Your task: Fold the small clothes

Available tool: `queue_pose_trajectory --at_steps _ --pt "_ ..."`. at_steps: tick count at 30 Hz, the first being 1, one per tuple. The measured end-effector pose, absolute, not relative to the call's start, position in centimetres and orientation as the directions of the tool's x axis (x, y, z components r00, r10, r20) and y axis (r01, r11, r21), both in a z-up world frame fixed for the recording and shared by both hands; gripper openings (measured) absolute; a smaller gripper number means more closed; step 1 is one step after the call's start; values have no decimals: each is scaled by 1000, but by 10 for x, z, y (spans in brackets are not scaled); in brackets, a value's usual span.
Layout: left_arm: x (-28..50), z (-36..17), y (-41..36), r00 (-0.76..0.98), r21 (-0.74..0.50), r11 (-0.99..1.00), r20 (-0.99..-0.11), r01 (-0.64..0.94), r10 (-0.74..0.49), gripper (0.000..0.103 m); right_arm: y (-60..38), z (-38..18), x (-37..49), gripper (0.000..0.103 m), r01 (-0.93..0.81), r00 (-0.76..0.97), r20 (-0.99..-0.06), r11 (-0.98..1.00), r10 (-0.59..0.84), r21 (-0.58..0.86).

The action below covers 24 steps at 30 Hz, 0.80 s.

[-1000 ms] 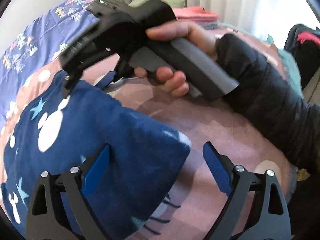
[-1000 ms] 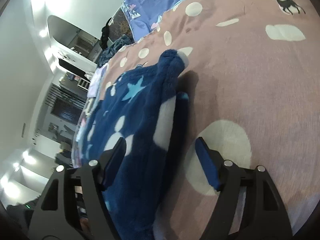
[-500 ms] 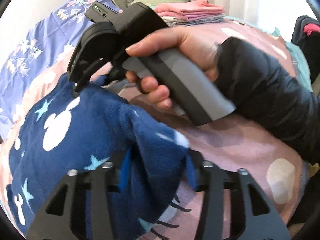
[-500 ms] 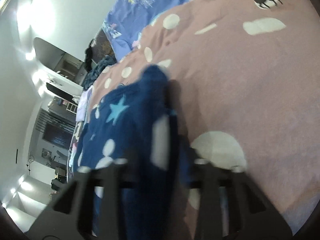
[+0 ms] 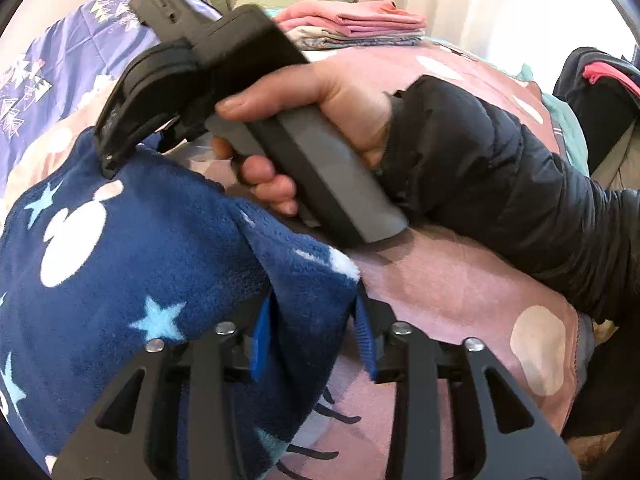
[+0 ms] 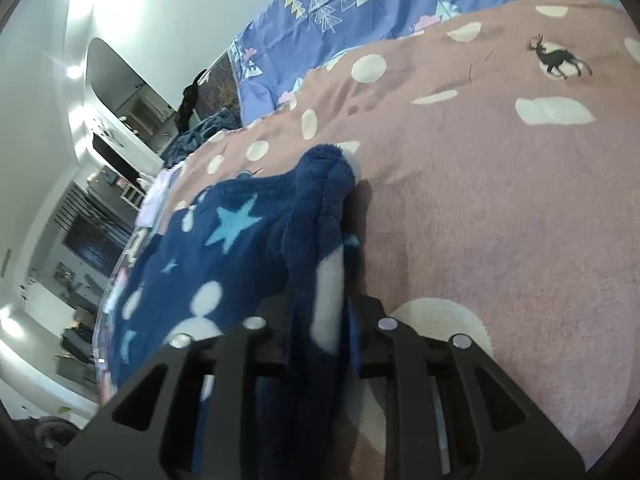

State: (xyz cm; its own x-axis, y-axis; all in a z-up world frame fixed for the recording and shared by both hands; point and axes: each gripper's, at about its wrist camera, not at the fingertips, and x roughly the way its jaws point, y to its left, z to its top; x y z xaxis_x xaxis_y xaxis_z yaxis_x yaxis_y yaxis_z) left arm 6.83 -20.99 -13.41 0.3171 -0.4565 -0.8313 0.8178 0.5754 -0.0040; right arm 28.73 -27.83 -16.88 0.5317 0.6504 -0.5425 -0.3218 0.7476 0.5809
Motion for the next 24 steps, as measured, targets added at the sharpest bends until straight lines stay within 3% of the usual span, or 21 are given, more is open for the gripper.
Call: queue_pose_trajectory --at_steps 3,7,9,10,11,15,20,24 --pt "62 -146 -217 318 25 520 -815 854 -484 72 -281 -172 286 28 -329 524 -526 729 670 600" --pt "51 -146 -221 373 64 546 -796 835 -477 74 -289 -174 285 32 -323 520 -499 700 694 637" --pt "52 -140 -210 357 -6 579 -783 815 -509 74 -295 -169 279 41 -304 542 -491 703 682 642" --pt "52 -137 -203 347 -35 590 -779 807 -521 74 -300 -165 274 56 -269 574 -501 727 647 631" --pt "51 -134 -193 337 -70 603 -774 795 -535 74 -305 -160 269 59 -233 608 -510 751 608 618" --pt "37 -122 -158 352 -102 634 -759 766 -547 74 -328 -134 230 60 -151 714 -504 810 486 567" --pt "16 -109 -94 438 -140 722 -712 677 -549 74 -306 -87 149 56 -212 819 -458 924 346 320" --pt "11 -104 -18 546 -223 838 -670 499 -504 74 -244 -75 94 56 -289 837 -456 952 302 101"
